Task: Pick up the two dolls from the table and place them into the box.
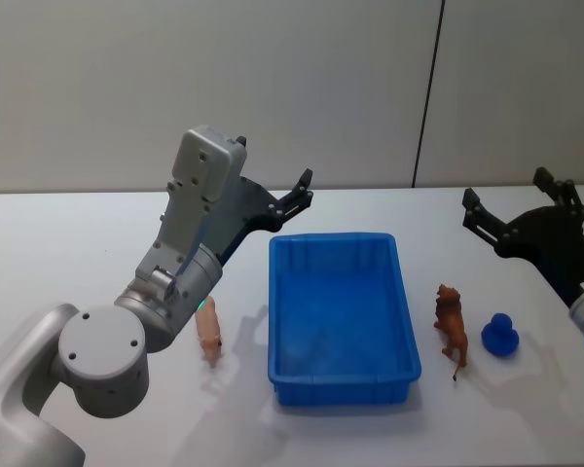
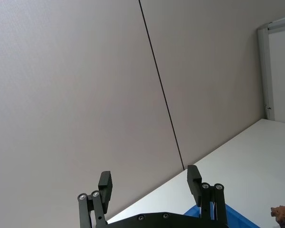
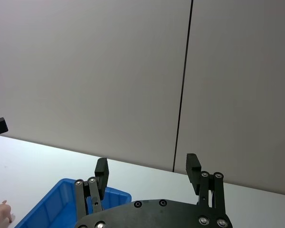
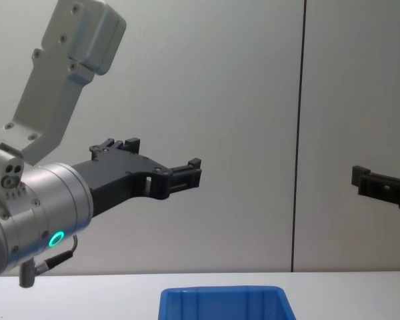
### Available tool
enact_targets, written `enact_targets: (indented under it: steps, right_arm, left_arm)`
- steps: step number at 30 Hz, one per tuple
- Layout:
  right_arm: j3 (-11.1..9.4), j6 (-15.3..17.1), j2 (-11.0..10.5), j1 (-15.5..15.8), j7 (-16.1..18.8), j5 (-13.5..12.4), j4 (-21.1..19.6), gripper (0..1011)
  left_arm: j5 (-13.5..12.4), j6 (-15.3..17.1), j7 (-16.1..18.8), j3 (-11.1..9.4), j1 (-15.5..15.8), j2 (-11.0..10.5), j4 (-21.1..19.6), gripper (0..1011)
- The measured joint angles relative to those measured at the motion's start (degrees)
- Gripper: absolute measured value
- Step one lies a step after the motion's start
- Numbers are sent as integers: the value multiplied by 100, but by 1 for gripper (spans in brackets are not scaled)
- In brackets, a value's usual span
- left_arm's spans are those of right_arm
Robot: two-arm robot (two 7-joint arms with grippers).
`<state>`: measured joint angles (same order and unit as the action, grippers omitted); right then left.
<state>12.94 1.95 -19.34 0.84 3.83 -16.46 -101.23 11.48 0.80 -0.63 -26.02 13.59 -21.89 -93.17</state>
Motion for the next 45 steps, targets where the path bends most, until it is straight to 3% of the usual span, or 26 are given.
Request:
enact_targets:
  steps: [45]
  right_arm:
    - [0,0,0,0,0,0,0,1001]
  left_arm:
    - [0,0,0,0,0,0,0,1001]
